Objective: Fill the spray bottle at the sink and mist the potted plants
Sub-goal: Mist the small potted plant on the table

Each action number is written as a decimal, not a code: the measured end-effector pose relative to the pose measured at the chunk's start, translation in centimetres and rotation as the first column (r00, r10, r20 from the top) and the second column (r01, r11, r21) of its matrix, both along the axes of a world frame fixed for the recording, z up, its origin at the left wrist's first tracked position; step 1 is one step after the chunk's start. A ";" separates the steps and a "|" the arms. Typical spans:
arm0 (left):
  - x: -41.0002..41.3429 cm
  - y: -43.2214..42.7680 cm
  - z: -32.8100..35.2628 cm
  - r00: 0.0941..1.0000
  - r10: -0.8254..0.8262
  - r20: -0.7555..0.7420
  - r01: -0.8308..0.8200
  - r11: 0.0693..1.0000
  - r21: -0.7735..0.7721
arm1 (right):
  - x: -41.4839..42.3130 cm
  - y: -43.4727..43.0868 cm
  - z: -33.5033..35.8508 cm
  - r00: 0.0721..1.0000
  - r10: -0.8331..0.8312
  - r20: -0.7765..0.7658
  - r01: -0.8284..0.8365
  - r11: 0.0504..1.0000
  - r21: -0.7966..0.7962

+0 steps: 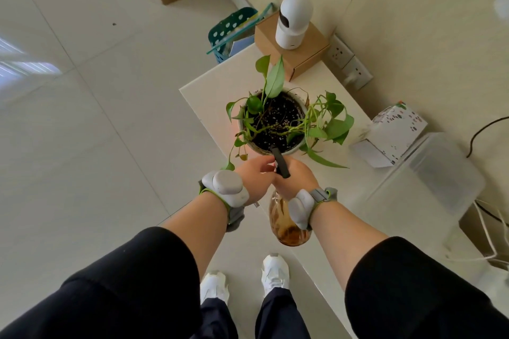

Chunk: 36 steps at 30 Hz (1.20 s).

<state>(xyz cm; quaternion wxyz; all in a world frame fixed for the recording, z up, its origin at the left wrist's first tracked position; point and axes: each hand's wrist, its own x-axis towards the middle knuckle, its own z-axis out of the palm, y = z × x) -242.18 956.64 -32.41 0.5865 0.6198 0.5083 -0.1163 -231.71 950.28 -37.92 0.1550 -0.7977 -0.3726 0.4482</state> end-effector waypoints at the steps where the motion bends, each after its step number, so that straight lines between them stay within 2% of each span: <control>1: 0.1 0.1 -0.2 1.000 -0.003 -0.007 0.003 1.000 0.000 | 0.1 0.2 -0.1 1.000 0.010 -0.005 -0.010 1.000 -0.008; 7: 0.3 0.9 -1.0 0.998 -0.018 -0.055 0.019 1.000 0.014 | 0.7 0.7 -0.5 0.999 0.005 -0.043 -0.005 1.000 -0.015; 10: 0.2 1.3 -1.5 0.998 0.010 -0.064 -0.005 0.997 0.071 | 1.2 0.3 -0.7 0.996 -0.066 -0.063 0.064 0.997 -0.038; 15: 0.5 1.5 -2.0 0.998 0.031 -0.057 -0.021 0.987 0.161 | 2.0 -0.4 -1.2 0.994 -0.106 0.019 0.107 0.993 -0.051; 22: 1.3 1.9 -1.9 0.985 0.118 -0.129 -0.080 0.961 0.266 | 2.6 -0.4 -1.9 0.983 -0.132 0.131 0.136 0.990 -0.022; 26: 1.6 1.9 -1.8 0.974 0.155 -0.167 -0.094 0.940 0.327 | 2.6 -0.2 -2.0 0.981 -0.153 0.117 0.156 0.988 -0.015; 30: 1.6 2.0 -2.1 0.973 0.120 -0.197 -0.041 0.930 0.365 | 2.5 0.2 -1.9 0.985 -0.143 0.097 0.145 0.989 -0.014; 36: 1.1 2.6 -3.0 0.966 0.029 -0.257 0.059 0.943 0.329 | 1.6 1.0 -1.3 0.985 -0.168 -0.036 0.168 0.986 0.004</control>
